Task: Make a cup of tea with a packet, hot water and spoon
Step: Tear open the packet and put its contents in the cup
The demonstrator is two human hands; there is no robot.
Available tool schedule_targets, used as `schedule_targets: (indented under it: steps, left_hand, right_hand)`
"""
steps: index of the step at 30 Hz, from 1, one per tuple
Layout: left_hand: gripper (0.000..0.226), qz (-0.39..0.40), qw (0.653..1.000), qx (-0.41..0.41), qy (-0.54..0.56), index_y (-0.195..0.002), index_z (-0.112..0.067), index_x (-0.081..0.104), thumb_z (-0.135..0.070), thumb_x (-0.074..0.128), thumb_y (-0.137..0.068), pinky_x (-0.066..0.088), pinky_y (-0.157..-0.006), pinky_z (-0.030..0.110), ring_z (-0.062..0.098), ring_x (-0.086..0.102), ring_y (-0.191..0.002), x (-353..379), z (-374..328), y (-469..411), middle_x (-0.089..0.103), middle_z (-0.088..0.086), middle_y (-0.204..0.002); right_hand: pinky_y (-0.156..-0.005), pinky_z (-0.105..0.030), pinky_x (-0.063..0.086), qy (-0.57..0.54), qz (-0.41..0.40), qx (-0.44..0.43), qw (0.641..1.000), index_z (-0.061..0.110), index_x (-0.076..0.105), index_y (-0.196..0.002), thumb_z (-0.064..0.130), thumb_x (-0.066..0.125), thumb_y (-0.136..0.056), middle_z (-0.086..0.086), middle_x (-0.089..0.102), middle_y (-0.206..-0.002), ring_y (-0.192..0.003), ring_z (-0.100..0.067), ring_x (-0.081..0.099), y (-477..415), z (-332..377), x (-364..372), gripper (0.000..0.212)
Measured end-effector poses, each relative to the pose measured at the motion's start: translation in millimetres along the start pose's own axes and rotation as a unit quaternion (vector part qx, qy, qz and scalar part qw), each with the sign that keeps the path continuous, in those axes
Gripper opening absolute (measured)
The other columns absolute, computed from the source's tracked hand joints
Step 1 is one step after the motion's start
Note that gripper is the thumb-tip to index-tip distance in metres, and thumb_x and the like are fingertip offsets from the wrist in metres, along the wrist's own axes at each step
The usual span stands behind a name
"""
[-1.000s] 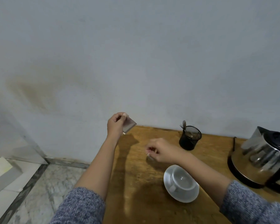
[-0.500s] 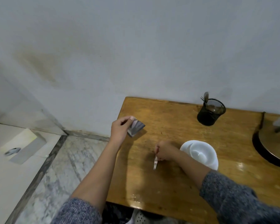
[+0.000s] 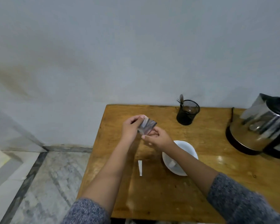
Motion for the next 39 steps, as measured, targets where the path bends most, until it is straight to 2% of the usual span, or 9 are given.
schedule_targets:
  steps: [2, 6, 10, 14, 19, 22, 28, 34, 39]
  left_hand:
    - [0.017, 0.025, 1.0, 0.0, 0.015, -0.099, -0.011, 0.069, -0.018, 0.061, -0.086, 0.048, -0.075, 0.022, 0.015, 0.06, -0.087, 24, -5, 2, 0.068, 0.004, -0.096]
    - [0.015, 0.075, 0.997, 0.023, -0.002, -0.096, -0.011, 0.07, -0.017, 0.061, -0.086, 0.048, -0.076, 0.023, 0.013, 0.06, -0.082, 61, -9, 5, 0.068, 0.002, -0.09]
    - [0.016, 0.13, 0.99, 0.041, -0.039, -0.097, -0.003, 0.067, -0.012, 0.058, -0.087, 0.049, -0.077, 0.02, 0.009, 0.059, -0.077, 85, -3, 10, 0.065, -0.002, -0.082]
    - [0.009, 0.198, 0.978, 0.026, -0.066, -0.092, -0.007, 0.065, -0.009, 0.058, -0.087, 0.049, -0.072, 0.015, 0.007, 0.058, -0.075, 105, 10, 17, 0.064, -0.002, -0.08]
    - [0.029, 0.254, 0.959, 0.006, -0.125, -0.111, -0.006, 0.055, -0.001, 0.061, -0.083, 0.05, -0.063, 0.006, 0.008, 0.056, -0.076, 123, 17, 23, 0.058, -0.001, -0.085]
    - [0.045, 0.275, 0.942, 0.034, -0.191, -0.123, -0.011, 0.051, -0.001, 0.063, -0.081, 0.046, -0.061, 0.0, 0.005, 0.053, -0.078, 131, 18, 23, 0.056, 0.0, -0.094]
    - [0.051, 0.305, 0.885, 0.056, -0.348, -0.121, -0.016, 0.057, -0.007, 0.07, -0.073, 0.049, -0.086, 0.029, 0.014, 0.054, -0.093, 138, 29, 19, 0.06, 0.002, -0.11]
    - [0.021, 0.275, 0.859, 0.118, -0.415, -0.098, -0.013, 0.07, -0.009, 0.065, -0.078, 0.044, -0.078, 0.028, 0.016, 0.055, -0.091, 136, 37, 26, 0.066, 0.004, -0.103]
    - [0.015, 0.258, 0.865, 0.144, -0.406, -0.091, -0.007, 0.073, -0.01, 0.062, -0.082, 0.041, -0.072, 0.023, 0.014, 0.054, -0.084, 126, 41, 30, 0.068, 0.01, -0.096]
  right_hand:
    - [-0.069, -0.032, 0.051, -0.038, -0.052, -0.004, 0.998, 0.011, 0.06, -0.105, 0.021, 0.071, -0.082, -0.001, 0.063, -0.086, -0.075, -0.017, 0.06, 5, -1, -17, 0.027]
    - [-0.059, -0.014, 0.051, -0.104, -0.122, -0.021, 0.987, 0.004, 0.065, -0.107, 0.017, 0.066, -0.086, 0.002, 0.066, -0.083, -0.069, -0.005, 0.06, 21, -8, -58, 0.024]
    - [-0.067, -0.022, 0.053, -0.239, -0.163, -0.004, 0.957, 0.012, 0.065, -0.089, 0.014, 0.059, -0.091, 0.002, 0.065, -0.077, -0.069, -0.007, 0.062, 38, -18, -94, 0.007]
    - [-0.054, -0.021, 0.053, -0.325, -0.198, 0.015, 0.925, 0.01, 0.059, -0.09, 0.01, 0.052, -0.094, -0.005, 0.066, -0.075, -0.057, -0.01, 0.063, 49, -27, -118, 0.009]
    - [-0.059, -0.028, 0.046, -0.2, -0.202, 0.078, 0.956, 0.005, 0.059, -0.108, 0.013, 0.055, -0.092, -0.006, 0.062, -0.078, -0.066, -0.016, 0.057, 57, -44, -139, 0.018]
    - [-0.059, -0.026, 0.047, -0.105, -0.161, 0.099, 0.976, 0.011, 0.06, -0.097, 0.013, 0.053, -0.094, -0.006, 0.06, -0.075, -0.066, -0.016, 0.056, 65, -48, -148, 0.007]
    - [-0.052, -0.022, 0.046, 0.095, -0.12, 0.12, 0.981, 0.008, 0.059, -0.098, 0.013, 0.051, -0.094, -0.003, 0.056, -0.075, -0.063, -0.013, 0.054, 70, -42, -156, 0.01]
    - [-0.058, -0.026, 0.037, 0.319, -0.079, 0.079, 0.941, 0.013, 0.059, -0.09, 0.013, 0.05, -0.092, -0.003, 0.054, -0.085, -0.084, -0.021, 0.05, 60, -28, -146, 0.009]
    - [-0.068, -0.032, 0.038, 0.527, -0.016, 0.031, 0.849, 0.011, 0.053, -0.112, 0.014, 0.047, -0.092, -0.012, 0.058, -0.112, -0.1, -0.03, 0.057, 59, -12, -135, 0.021]
Point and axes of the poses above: each hand's wrist, its own y-axis away from the middle knuckle, its own x-axis out of the palm, z = x × y, the point moved 1 cm from there along -y, towards the middle knuckle
